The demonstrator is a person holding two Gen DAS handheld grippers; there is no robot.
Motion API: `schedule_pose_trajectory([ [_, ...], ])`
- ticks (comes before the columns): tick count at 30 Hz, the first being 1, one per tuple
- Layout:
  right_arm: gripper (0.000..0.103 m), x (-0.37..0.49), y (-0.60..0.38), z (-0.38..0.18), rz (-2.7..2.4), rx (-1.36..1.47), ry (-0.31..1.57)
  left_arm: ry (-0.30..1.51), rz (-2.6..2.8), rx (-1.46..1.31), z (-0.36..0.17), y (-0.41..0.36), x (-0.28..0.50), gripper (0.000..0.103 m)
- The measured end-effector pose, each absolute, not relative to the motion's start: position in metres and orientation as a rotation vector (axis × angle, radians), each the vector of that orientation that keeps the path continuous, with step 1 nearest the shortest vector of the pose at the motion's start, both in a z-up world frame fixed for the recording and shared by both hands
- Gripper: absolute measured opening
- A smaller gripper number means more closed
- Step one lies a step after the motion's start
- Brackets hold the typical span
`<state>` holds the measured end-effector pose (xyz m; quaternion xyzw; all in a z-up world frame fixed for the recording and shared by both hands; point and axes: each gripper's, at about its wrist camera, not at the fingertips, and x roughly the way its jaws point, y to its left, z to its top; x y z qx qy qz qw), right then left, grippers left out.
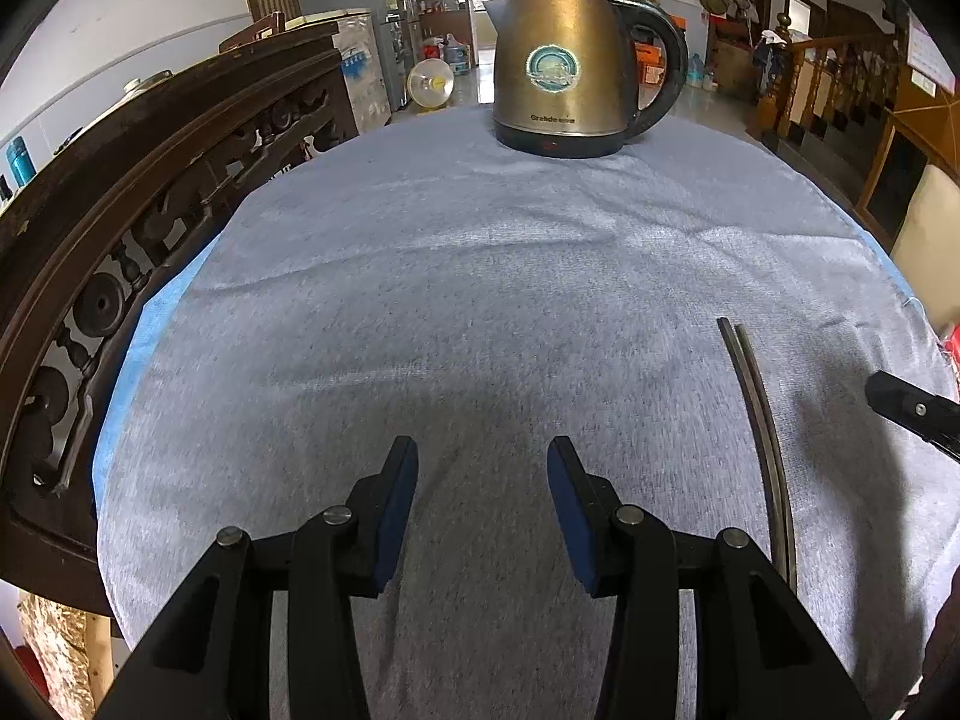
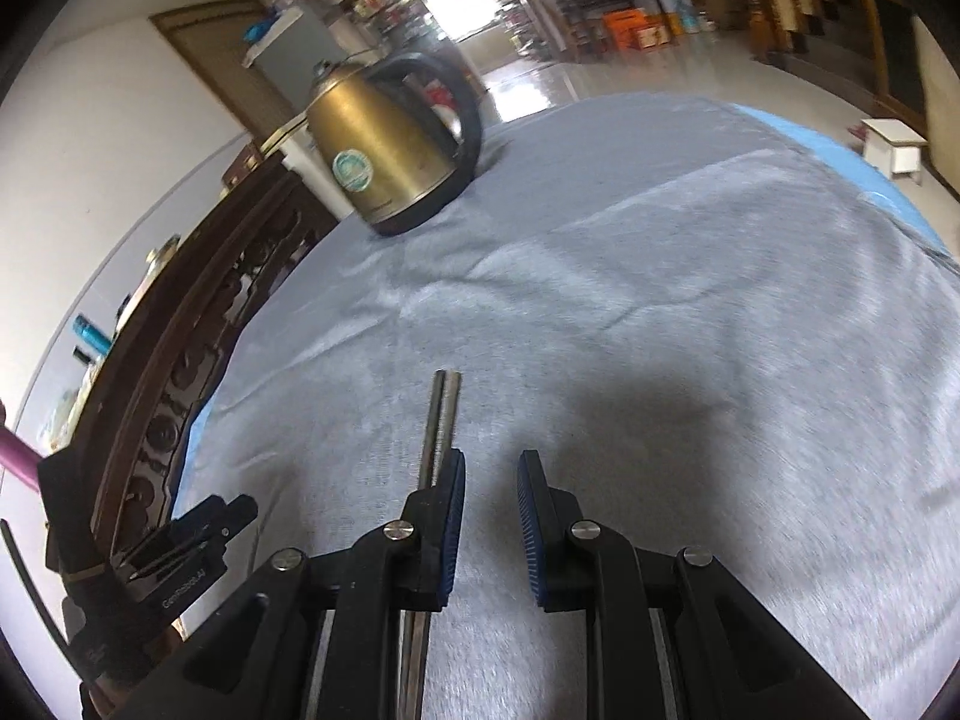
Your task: Organize utensils
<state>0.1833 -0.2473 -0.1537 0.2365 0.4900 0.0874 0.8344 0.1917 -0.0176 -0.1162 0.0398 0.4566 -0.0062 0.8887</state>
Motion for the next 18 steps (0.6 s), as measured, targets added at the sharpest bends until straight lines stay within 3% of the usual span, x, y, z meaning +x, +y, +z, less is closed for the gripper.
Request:
schedule_pose_trajectory([
  [18,0.02,0.221,-0.219,-0.174,0.272,0.435,1.056,0.945,-0.07,0.102,-0.12,-0.039,0.221,0.046],
])
